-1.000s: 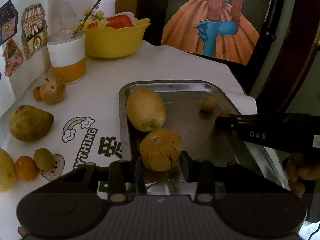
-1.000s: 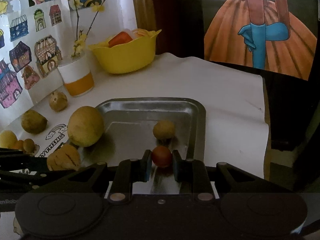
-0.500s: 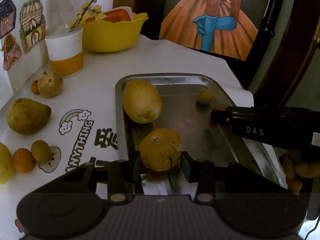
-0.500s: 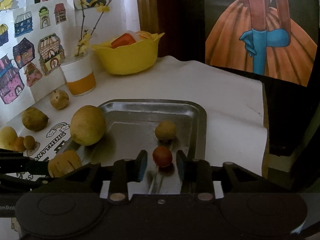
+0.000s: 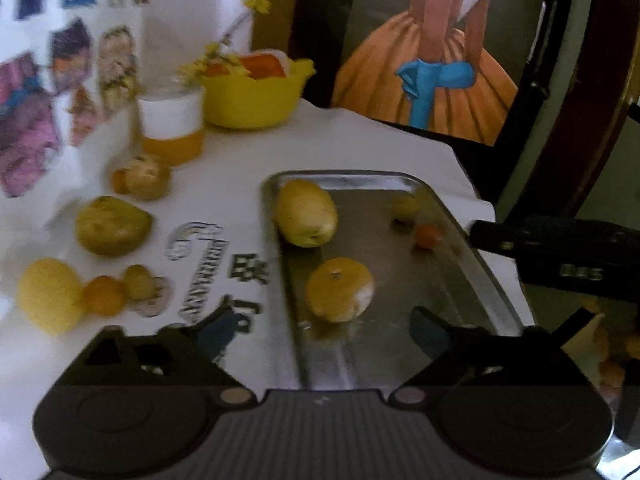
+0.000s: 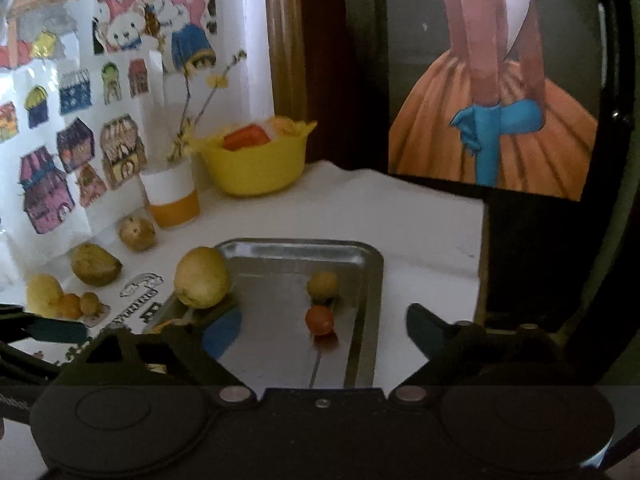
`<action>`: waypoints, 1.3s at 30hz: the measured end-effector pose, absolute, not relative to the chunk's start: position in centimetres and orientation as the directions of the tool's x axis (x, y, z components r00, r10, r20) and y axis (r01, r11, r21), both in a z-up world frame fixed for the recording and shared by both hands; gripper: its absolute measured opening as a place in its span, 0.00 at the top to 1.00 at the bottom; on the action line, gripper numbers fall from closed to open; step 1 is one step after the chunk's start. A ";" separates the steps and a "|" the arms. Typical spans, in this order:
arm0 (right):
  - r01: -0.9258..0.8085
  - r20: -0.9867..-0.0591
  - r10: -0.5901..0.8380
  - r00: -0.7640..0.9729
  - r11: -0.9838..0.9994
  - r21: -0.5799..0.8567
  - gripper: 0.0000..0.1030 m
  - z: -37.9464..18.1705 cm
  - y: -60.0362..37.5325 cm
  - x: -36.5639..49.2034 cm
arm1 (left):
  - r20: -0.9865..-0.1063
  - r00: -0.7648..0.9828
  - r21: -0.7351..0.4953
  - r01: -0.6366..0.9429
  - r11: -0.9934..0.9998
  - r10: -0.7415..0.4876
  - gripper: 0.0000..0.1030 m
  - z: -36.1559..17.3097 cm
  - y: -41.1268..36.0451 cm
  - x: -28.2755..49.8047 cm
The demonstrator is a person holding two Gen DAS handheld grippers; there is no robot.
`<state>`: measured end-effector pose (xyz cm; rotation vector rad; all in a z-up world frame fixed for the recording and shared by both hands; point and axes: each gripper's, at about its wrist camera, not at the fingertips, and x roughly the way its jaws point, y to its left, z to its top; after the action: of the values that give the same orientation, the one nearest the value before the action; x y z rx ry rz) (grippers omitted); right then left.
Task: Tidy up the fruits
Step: 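Move both tools back from the tray toward the fruit row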
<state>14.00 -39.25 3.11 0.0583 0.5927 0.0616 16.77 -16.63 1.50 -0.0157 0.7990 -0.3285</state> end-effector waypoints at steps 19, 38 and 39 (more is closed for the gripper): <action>-0.137 -0.710 0.133 0.691 0.989 0.051 0.01 3.1 -27.9 -1.1 | -0.750 0.644 -0.123 0.090 0.988 -0.152 0.00 1.0 -0.7 6.8; -0.371 -0.667 0.325 0.670 0.925 0.079 0.01 4.9 -18.8 5.0 | -0.746 0.665 -0.071 -0.044 0.996 -0.024 0.00 1.1 3.8 7.8; -0.378 -0.657 0.331 0.677 0.923 0.074 0.01 5.0 -18.9 5.9 | -0.745 0.666 -0.078 -0.052 0.996 -0.024 0.00 1.1 3.7 8.4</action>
<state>5.90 -18.89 5.03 -0.0696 0.7242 0.3989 8.38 3.72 1.07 -0.0953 0.8418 0.0160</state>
